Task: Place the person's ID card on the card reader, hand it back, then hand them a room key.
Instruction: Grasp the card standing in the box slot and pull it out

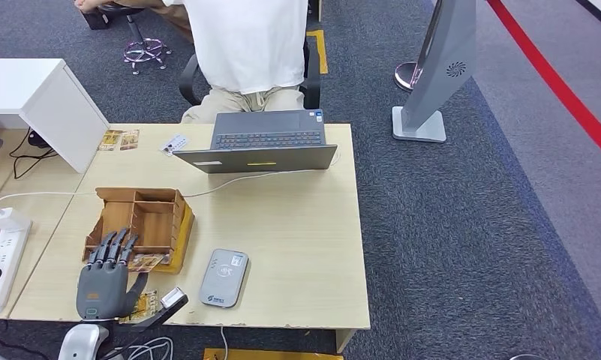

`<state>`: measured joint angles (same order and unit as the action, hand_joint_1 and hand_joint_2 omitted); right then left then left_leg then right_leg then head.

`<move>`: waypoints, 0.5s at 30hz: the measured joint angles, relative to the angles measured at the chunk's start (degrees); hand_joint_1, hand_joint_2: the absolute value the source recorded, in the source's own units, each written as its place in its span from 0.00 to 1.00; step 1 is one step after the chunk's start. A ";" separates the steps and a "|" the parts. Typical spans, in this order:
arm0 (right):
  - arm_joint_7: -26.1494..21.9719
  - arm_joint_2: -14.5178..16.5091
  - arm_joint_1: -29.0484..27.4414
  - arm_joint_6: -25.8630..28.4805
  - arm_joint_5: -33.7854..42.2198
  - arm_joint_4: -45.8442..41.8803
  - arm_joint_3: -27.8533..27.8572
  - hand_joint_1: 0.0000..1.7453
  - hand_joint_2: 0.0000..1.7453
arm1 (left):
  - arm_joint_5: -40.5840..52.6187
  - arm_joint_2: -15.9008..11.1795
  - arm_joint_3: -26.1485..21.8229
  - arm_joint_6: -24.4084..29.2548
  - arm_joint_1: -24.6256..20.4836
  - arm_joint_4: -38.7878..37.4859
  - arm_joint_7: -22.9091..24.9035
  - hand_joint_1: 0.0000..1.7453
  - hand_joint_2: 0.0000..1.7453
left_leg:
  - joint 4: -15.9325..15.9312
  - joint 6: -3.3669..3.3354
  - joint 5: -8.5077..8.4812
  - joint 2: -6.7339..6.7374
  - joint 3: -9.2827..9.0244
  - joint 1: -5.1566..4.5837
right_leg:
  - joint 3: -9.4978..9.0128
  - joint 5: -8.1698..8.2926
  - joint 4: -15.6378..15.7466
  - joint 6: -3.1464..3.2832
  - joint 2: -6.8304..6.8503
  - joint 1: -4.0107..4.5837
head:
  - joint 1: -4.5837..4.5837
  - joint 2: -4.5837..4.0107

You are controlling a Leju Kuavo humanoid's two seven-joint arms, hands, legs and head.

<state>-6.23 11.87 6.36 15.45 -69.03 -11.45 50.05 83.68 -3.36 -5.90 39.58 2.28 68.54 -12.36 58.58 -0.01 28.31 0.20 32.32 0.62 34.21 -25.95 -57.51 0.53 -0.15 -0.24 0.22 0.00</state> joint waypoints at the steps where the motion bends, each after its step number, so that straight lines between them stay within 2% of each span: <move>1: -0.01 0.00 0.00 -0.01 0.04 0.00 0.00 0.00 1.00 | -0.22 -0.03 0.21 0.00 -0.10 -0.42 0.12 1.00 1.00 | 0.00 0.00 0.00 0.00 0.00 0.00 | 0.00 0.00 0.00 0.00 0.00 0.00 | 0.00 0.00; 15: -0.09 0.00 -0.01 0.14 0.42 0.00 0.00 0.00 1.00 | -1.89 -1.73 2.84 0.68 -3.08 -7.03 4.23 1.00 1.00 | 0.00 0.00 0.00 -0.02 0.00 0.00 | -0.02 0.00 0.00 0.00 0.03 0.00 | 0.00 0.00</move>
<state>-6.32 11.87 6.36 15.58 -68.61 -11.45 50.05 81.79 -5.09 -3.06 40.26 -0.80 61.52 -8.13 58.58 0.00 28.30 0.18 32.32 0.62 34.18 -25.95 -57.51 0.53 -0.11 -0.24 0.22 0.00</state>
